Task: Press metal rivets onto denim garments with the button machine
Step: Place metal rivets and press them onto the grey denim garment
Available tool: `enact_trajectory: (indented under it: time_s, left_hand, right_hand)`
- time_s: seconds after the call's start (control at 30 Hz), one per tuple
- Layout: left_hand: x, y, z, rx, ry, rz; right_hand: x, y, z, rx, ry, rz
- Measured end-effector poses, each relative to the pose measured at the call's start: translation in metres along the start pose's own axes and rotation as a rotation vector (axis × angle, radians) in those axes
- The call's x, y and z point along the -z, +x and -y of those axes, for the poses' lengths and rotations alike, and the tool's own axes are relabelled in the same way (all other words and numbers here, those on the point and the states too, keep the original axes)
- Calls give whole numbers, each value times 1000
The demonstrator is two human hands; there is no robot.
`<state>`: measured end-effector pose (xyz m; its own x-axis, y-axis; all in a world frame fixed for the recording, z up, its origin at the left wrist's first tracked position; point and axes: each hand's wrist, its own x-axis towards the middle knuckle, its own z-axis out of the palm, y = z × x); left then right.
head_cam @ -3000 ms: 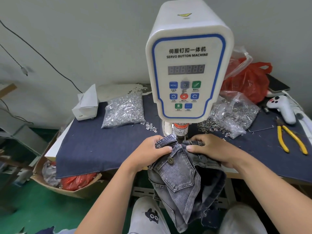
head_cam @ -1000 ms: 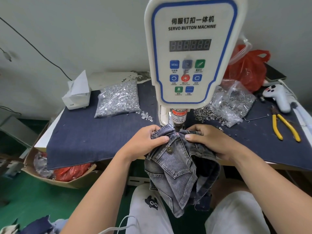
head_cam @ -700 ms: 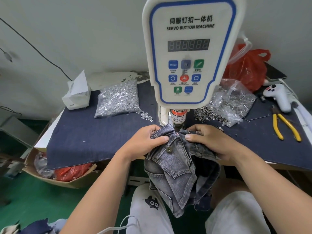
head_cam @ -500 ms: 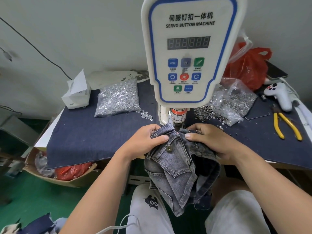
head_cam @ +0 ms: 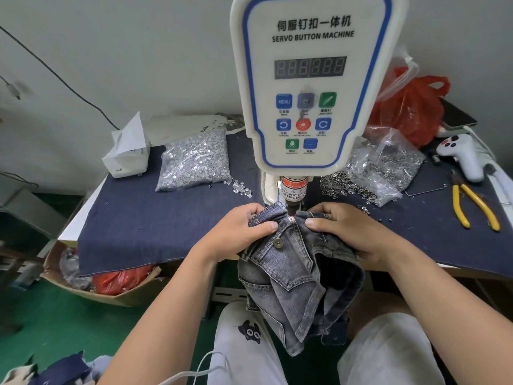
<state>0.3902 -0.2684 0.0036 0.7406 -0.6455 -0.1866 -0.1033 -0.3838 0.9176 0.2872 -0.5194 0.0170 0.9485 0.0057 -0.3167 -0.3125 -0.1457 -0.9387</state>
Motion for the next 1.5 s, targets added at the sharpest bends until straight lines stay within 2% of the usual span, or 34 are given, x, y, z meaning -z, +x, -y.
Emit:
enact_trajectory:
  time_s: [0.4,0.57,0.73,0.83,0.9,1.03,1.1,1.2,1.27,1.33,1.43,1.5]
  left_hand:
    - [3,-4,-9,36,-154,28]
    - [7,-7,-19,63,-298,111]
    - [13,-20,-17,67,-407,227]
    - [16,-33,-13,86,-409,348]
    - [14,-41,-11,105,-375,373]
    - [0,-45,-20,48,-277,310]
    - [-11,-45,-24,21,-286,260]
    - [-27,-56,-12,39,-510,113]
    - [-34,-68,-5,86,-642,187]
    - [-40,-77,-6,101,-488,334]
    - [-37,-80,-18,199,-148,442]
    - [-29,-81,-22,201,30,520]
  right_hand:
    - [1,-2,11,-12,55,13]
    - [0,-4,27,-33,195,58]
    - [-12,-11,35,-48,188,178]
    - [-22,-19,33,-124,170,203]
    - [-23,-28,29,-153,166,239]
    - [-24,-40,25,-168,127,424]
    - [-26,-40,23,-160,134,440]
    - [-22,-44,17,-110,335,445]
    - [-19,-49,7,-98,479,451]
    - [-21,-53,-3,-94,524,498]
    - [-26,-60,-13,-58,571,547]
    - [-19,-65,-18,-8,657,570]
